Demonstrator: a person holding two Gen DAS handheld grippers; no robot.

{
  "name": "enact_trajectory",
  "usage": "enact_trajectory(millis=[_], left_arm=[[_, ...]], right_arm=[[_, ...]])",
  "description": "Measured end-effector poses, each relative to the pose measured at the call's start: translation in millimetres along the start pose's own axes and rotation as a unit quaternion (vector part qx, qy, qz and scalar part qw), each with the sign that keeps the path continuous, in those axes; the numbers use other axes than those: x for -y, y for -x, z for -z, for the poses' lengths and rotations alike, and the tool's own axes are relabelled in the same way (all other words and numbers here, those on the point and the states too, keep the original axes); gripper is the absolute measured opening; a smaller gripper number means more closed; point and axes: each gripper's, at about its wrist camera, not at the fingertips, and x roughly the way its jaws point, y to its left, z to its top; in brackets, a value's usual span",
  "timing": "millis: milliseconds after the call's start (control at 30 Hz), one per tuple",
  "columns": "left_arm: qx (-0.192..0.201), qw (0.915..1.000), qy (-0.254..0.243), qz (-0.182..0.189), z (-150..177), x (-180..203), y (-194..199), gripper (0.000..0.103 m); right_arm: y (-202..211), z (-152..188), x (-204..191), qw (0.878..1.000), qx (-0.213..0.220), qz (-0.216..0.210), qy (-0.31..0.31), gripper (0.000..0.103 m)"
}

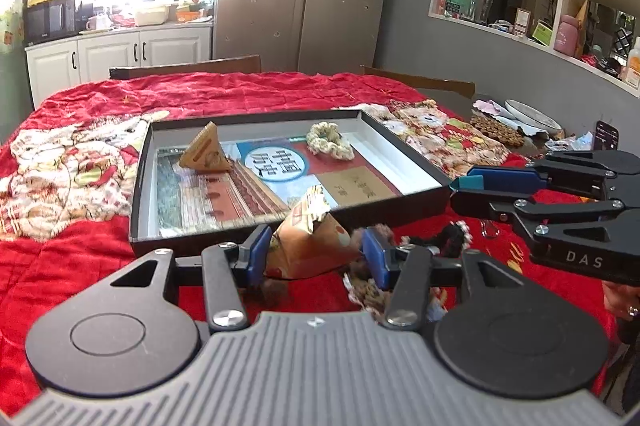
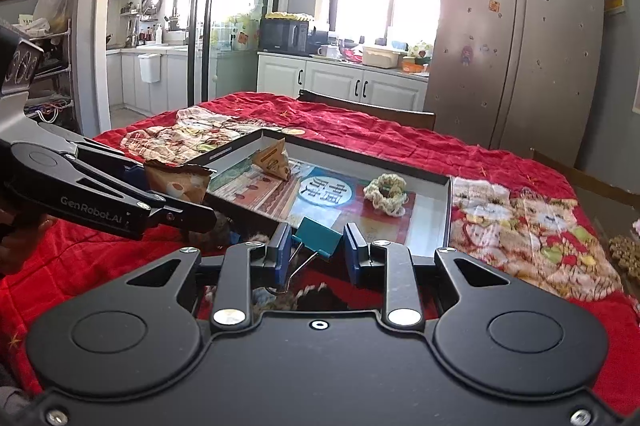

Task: Organize objects
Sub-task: 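Carry the gold triangle with the left tool while the right tool lowers the clip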

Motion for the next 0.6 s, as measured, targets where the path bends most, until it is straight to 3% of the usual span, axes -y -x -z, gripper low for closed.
enact_trajectory(millis=[600], left_arm=[[0.013,0.9997,0.001,-0.022,-50.5,-13.6,-55.4,0.054]], right_arm=[[-75.8,-47.0,38.9,0.999,0.001,0.038,-0.019,0.027]])
